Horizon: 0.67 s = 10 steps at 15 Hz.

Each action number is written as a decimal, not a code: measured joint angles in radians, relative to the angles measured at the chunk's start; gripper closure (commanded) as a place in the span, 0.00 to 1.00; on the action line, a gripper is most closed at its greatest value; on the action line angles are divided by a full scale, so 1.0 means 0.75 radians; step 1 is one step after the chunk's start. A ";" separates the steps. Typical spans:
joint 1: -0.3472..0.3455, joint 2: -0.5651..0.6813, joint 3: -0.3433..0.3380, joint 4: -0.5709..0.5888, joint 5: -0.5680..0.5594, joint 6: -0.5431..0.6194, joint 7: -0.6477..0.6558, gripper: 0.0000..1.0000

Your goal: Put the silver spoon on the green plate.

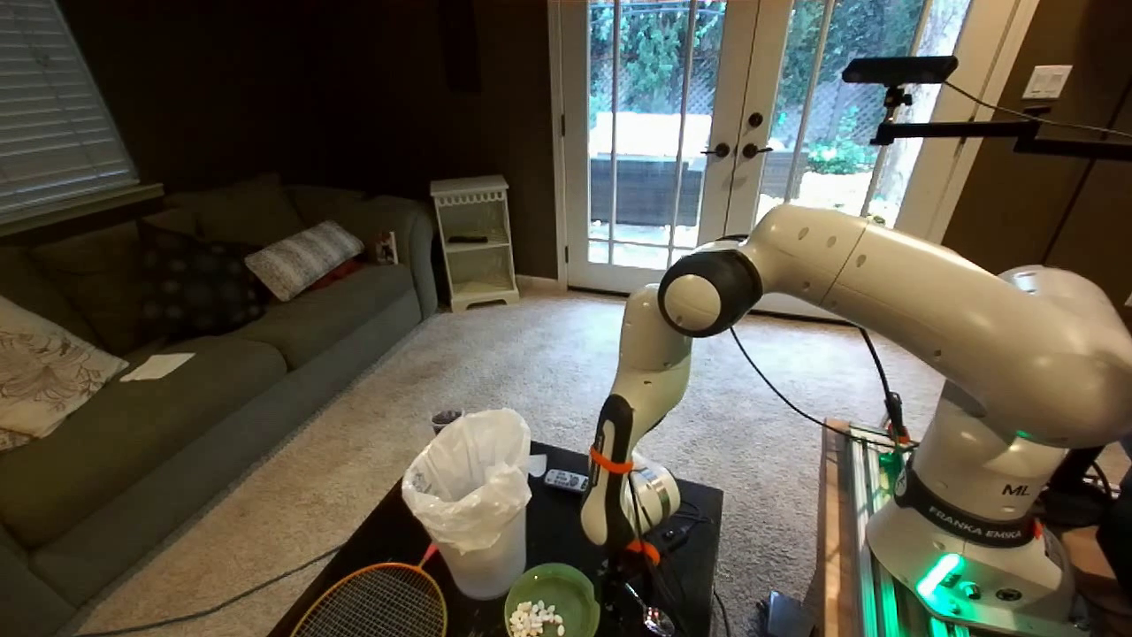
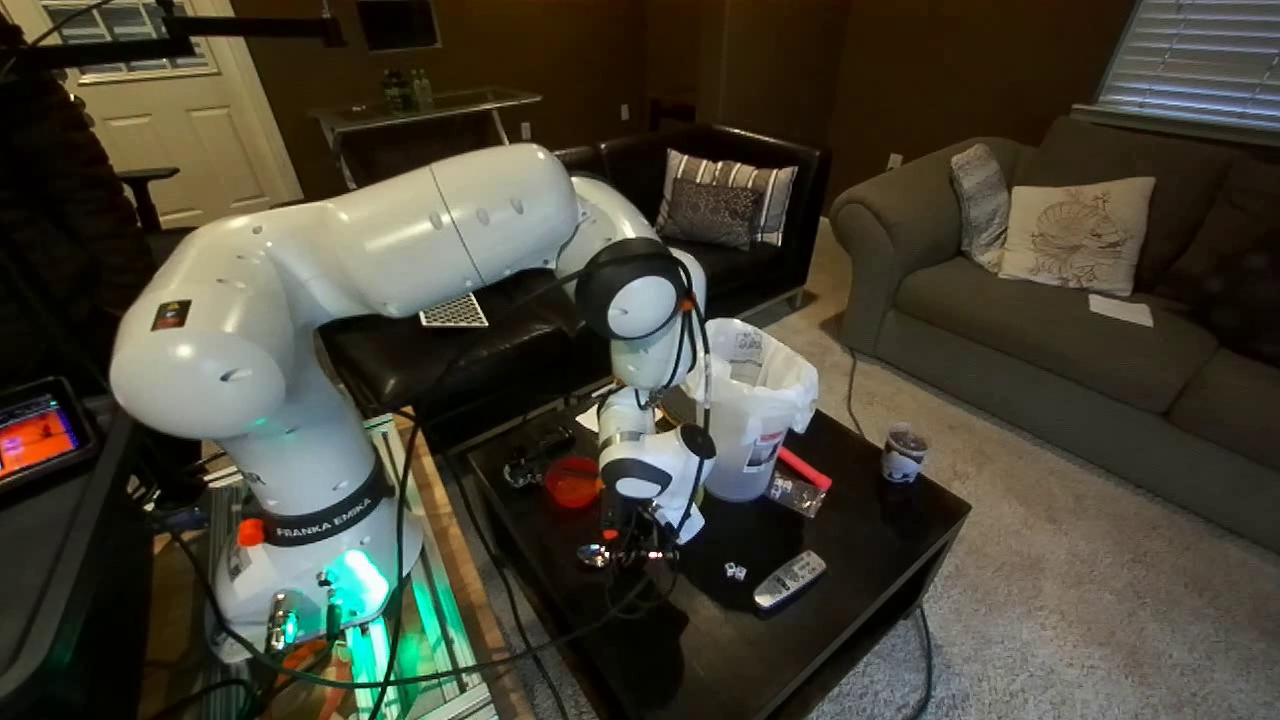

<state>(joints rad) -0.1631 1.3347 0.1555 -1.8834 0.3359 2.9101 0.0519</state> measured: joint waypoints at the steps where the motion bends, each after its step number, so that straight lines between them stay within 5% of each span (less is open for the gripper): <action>1: 0.033 0.000 -0.011 0.000 0.001 0.014 0.046 0.00; 4: 0.124 0.000 -0.054 -0.001 0.002 0.074 0.168 0.02; 6: 0.165 0.000 -0.081 -0.001 0.002 0.086 0.225 0.27; 10: 0.186 -0.005 -0.104 -0.002 0.002 0.087 0.278 0.51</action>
<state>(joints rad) -0.0235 1.3308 0.0779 -1.8851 0.3377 2.9752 0.2605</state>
